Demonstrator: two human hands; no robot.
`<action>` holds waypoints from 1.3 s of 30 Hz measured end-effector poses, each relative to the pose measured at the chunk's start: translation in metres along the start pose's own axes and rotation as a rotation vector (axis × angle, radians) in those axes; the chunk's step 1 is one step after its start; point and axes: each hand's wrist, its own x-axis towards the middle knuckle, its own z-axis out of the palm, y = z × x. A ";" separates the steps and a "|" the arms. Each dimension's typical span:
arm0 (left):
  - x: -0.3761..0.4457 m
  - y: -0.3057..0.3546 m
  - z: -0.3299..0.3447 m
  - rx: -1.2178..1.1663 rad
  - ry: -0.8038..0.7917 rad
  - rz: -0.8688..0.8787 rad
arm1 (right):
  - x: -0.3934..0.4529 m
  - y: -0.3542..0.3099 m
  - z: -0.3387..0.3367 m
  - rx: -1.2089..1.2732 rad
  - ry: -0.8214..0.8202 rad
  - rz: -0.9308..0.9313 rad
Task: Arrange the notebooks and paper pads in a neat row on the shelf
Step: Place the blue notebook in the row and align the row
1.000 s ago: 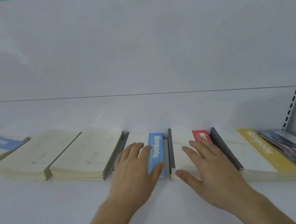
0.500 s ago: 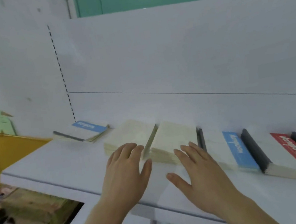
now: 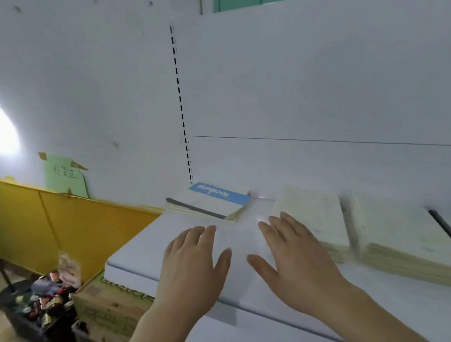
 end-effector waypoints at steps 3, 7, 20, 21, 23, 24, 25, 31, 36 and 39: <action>0.030 -0.026 0.009 0.021 -0.030 -0.015 | 0.042 -0.007 0.011 -0.026 -0.006 -0.022; 0.069 -0.054 0.018 0.048 -0.076 0.001 | 0.095 -0.011 0.036 -0.050 -0.008 -0.054; 0.149 -0.122 0.041 -0.203 -0.114 0.209 | 0.164 -0.031 0.074 -0.191 0.058 0.064; 0.151 -0.125 0.040 -0.252 -0.099 0.216 | 0.162 -0.036 0.072 -0.203 0.071 0.109; 0.156 -0.130 0.041 -0.332 -0.077 0.238 | 0.159 -0.045 0.068 -0.196 0.083 0.195; 0.158 -0.133 0.042 -0.366 -0.076 0.249 | 0.159 -0.050 0.067 -0.177 0.078 0.230; 0.158 -0.135 0.044 -0.387 -0.079 0.265 | 0.158 -0.054 0.067 -0.157 0.071 0.253; 0.156 -0.144 0.050 -0.614 0.035 0.285 | 0.149 -0.074 0.062 -0.253 0.419 0.228; 0.148 -0.129 0.026 -1.043 0.044 0.062 | 0.141 -0.110 0.060 -0.300 0.722 0.133; 0.144 -0.120 0.020 -1.284 -0.220 -0.062 | 0.141 -0.124 0.070 -0.284 0.716 0.064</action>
